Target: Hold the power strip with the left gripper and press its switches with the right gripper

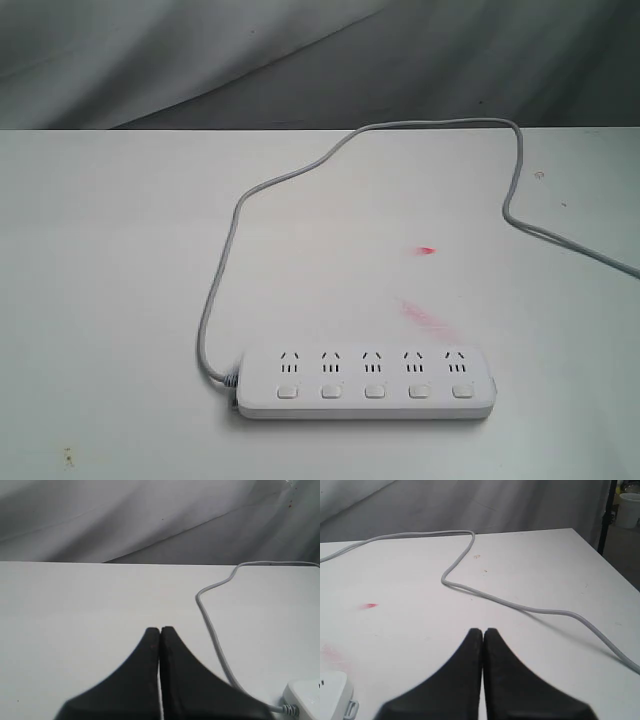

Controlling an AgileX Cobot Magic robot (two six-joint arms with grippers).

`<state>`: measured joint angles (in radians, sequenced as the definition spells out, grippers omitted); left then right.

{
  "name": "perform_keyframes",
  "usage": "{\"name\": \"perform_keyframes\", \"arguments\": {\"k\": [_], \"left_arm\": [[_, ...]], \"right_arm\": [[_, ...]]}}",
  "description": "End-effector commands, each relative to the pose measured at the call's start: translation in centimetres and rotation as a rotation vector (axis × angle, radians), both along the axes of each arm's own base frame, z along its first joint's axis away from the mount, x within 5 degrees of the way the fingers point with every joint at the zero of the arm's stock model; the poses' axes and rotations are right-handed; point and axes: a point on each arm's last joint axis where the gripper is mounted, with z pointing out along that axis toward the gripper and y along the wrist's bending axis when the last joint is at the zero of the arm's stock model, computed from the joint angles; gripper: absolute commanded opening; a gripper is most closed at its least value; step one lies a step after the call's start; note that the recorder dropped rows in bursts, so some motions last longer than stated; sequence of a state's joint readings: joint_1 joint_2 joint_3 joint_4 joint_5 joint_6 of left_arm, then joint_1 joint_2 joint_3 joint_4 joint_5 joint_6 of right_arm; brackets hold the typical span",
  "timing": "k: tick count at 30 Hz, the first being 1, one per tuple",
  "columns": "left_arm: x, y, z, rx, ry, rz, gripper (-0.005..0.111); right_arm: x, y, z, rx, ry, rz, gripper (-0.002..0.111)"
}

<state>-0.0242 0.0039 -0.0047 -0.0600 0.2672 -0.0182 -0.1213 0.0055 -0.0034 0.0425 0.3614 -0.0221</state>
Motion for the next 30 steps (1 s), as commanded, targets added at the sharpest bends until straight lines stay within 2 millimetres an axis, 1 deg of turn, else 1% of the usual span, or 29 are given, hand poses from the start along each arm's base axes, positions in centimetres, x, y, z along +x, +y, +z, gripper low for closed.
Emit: {"name": "perform_keyframes", "arguments": {"k": [1, 26, 30], "left_arm": [[-0.01, -0.03, -0.13, -0.003, 0.0, -0.004, 0.001], [-0.01, 0.02, -0.13, 0.016, -0.001, -0.002, 0.001], [-0.01, -0.01, -0.13, -0.004, 0.0, -0.002, 0.001]], "right_arm": [[0.0, -0.07, 0.03, -0.01, -0.014, -0.008, 0.0], [0.0, -0.07, 0.03, -0.01, -0.014, -0.008, 0.0], [0.0, -0.07, 0.03, -0.01, -0.014, -0.008, 0.0]]}}
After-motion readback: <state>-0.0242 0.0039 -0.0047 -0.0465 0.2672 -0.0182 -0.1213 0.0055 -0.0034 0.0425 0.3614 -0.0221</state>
